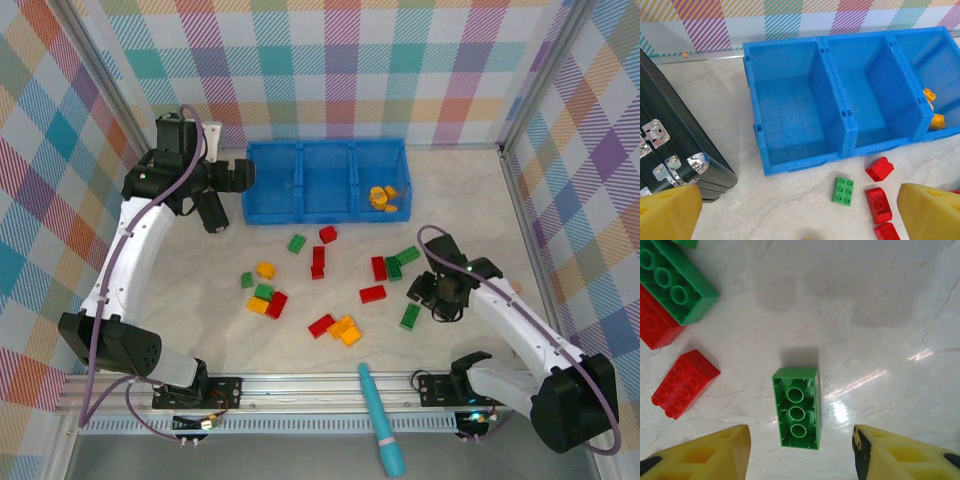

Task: Sort the legos into containers by color
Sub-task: Pick up the lego from the bottom-right of the table.

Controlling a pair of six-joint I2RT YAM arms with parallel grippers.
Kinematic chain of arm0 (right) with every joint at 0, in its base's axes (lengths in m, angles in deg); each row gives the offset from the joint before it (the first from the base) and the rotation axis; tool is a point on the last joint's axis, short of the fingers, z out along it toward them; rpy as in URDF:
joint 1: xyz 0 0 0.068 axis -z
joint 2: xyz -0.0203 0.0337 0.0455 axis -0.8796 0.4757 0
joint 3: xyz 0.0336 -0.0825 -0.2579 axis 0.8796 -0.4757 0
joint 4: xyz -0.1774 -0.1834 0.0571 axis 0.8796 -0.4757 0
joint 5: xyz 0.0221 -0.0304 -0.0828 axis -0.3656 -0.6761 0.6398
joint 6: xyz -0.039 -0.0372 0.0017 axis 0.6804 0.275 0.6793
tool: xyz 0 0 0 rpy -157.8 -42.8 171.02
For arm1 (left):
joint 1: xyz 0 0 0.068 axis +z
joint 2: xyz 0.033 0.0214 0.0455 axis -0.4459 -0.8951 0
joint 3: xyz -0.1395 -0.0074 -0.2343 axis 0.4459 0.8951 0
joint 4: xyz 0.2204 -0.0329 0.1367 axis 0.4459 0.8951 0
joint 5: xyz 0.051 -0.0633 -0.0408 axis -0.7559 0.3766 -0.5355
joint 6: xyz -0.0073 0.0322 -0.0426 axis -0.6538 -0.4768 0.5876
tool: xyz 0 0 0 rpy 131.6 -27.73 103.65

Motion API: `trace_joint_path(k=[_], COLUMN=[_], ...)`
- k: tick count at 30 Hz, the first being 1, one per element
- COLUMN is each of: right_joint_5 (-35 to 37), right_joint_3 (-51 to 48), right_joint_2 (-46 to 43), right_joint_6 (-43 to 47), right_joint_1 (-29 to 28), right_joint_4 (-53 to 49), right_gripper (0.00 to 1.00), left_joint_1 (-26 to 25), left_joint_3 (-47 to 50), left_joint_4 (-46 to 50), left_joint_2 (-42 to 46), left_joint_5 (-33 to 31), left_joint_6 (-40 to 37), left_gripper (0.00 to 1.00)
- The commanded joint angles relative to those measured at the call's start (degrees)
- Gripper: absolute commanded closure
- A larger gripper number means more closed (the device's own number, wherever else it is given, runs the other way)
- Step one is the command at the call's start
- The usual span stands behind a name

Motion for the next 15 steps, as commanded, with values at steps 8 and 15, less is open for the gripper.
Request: trace_joint_path(k=[8,15], right_joint_5=[-7.06,-8.21], right_joint_3=[-3.40,-4.56], right_joint_2=[5.89,10.53], right_joint_6=[-4.94,-4.55], right_joint_1=[-0.76,-1.13], right_joint_4=[9.22,10.02], right_gripper=[0.38,0.37], left_joint_1=[-0.44,-0.48], left_joint_3=[2.02,3.11], left_joint_4=[-1.74,-1.99], left_joint_2=[2.60,3.24], left_joint_5=[0.02,-0.22], left_joint_6=[0.10,-0.22], left_gripper=[0.00,0.00])
